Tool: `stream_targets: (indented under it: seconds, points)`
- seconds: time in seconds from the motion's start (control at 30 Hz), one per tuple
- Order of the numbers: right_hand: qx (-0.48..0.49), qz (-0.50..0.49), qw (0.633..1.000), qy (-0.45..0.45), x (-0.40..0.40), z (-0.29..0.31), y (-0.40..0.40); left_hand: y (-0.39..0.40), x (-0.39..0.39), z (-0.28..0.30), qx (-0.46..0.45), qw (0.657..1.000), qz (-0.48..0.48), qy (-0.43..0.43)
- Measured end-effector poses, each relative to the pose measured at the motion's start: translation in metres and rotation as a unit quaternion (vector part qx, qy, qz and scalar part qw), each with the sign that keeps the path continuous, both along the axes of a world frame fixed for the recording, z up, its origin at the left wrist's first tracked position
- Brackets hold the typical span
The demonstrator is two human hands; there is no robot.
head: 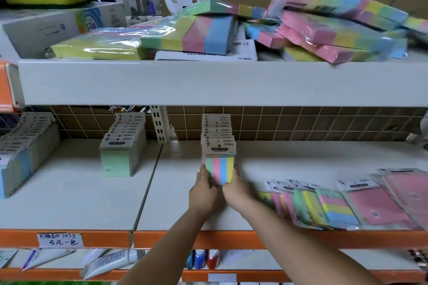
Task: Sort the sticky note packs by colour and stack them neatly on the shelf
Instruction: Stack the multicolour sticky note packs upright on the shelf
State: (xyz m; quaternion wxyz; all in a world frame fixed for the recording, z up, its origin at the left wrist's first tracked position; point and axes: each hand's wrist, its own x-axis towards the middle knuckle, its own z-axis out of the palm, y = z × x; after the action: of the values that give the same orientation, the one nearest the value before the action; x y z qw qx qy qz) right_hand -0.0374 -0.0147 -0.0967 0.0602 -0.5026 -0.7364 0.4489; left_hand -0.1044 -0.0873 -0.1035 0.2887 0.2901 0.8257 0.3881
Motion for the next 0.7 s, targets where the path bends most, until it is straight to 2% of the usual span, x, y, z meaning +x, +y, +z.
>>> stream_targets:
  seconds: [0.17,0.3,0.37,0.43,0.53,0.7]
  points:
    - [-0.002,0.004,1.000,0.002,0.006,0.005,0.004,0.002,0.002,0.005,-0.002,0.999,0.041,-0.003]
    - [0.053,0.020,0.998,0.006,0.020,0.017,0.009,0.008,0.016,0.012,0.032,0.988,0.093,0.122]
    - [0.090,0.030,0.995,0.032,0.029,0.026,0.012,0.012,0.030,0.023,0.036,0.974,0.093,0.202]
    - [0.121,0.034,0.991,0.049,0.041,0.033,0.020,0.018,0.045,0.035,0.044,0.969,0.068,0.235]
    - [0.182,0.032,0.983,0.003,0.068,0.045,0.036,0.033,0.067,0.040,0.053,0.981,0.012,0.189]
    - [0.215,0.012,0.959,-0.183,0.133,0.055,0.067,0.054,0.112,0.043,0.071,0.989,-0.077,0.107]
